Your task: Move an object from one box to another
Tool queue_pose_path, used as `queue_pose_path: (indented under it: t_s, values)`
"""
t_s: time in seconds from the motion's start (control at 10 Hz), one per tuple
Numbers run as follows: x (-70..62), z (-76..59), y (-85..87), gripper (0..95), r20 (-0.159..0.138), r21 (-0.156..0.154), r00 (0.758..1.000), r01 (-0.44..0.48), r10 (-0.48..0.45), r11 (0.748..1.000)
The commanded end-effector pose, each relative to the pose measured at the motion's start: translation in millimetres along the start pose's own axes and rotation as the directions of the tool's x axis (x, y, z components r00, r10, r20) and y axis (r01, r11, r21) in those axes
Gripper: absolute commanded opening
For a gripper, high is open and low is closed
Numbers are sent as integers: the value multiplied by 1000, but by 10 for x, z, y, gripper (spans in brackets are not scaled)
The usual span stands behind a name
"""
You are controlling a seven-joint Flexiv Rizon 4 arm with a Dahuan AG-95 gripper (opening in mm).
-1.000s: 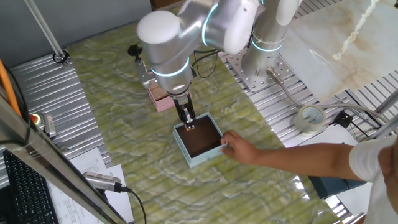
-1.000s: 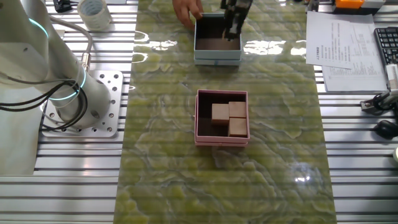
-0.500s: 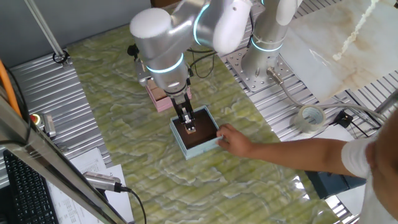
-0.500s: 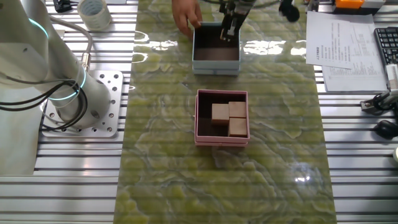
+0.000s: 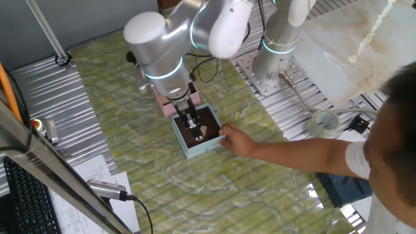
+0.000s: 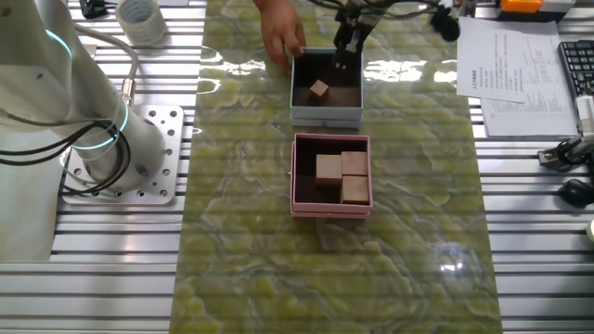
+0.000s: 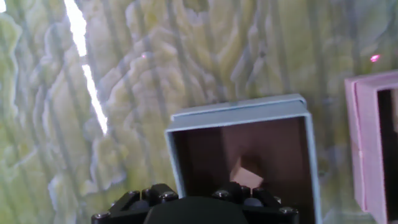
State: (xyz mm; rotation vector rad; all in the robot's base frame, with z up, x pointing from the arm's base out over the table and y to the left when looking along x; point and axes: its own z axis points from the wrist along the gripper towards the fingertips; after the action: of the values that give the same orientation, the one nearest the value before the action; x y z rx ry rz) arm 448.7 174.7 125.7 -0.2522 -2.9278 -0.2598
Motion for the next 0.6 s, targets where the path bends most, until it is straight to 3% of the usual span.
queue_pose_path:
  t_s: [0.1, 0.3, 0.5, 0.6]
  values:
    - [-85, -100, -85, 0, 48, 69, 997, 58, -62, 996]
    - [-141, -156, -122, 0, 96, 65, 993, 67, -73, 996]
    - [-223, -234, -122, 0, 179, 88, 976, 112, -127, 990]
    - [-261, -262, -97, 0, 185, 104, 972, 125, -142, 987]
